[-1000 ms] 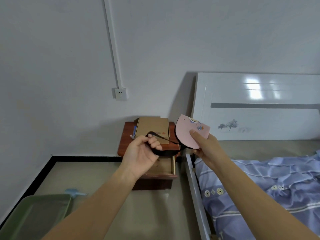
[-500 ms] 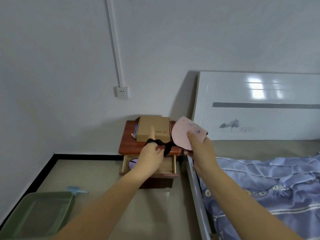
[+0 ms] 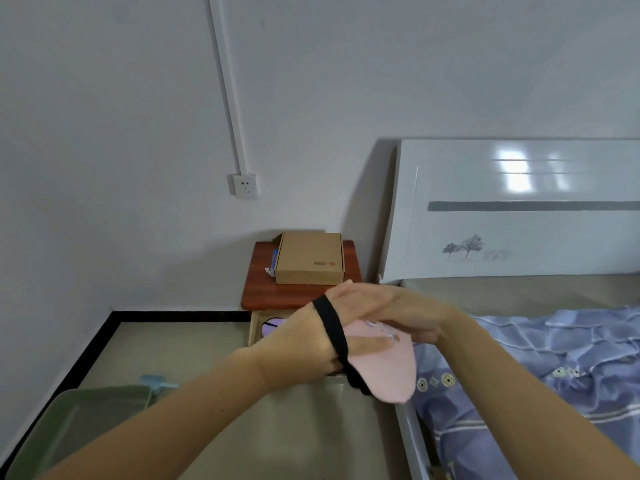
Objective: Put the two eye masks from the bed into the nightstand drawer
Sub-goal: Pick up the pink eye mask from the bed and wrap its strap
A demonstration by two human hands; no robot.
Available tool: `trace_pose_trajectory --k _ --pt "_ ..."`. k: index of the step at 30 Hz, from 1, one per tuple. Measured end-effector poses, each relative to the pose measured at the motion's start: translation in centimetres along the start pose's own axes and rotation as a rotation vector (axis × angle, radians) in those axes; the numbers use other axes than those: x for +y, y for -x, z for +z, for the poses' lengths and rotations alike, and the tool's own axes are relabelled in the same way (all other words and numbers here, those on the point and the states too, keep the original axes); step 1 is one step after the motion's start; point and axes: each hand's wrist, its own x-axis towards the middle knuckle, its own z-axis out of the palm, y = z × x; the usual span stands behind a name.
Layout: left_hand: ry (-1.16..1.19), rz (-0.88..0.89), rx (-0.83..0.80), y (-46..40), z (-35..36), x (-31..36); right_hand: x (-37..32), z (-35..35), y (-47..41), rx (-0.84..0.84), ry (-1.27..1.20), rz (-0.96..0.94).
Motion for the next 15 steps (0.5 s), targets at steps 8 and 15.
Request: trace_pose_trajectory --k 8,15 --pt "0.018 0.044 0.028 0.1 -0.7 -0.3 0.3 1.5 -2.1 0.167 0.097 -0.076" --pt "0.045 -0.282 0.081 1.7 -2.0 -1.8 0.7 -0.1 -0.3 0.275 0.18 -0.194"
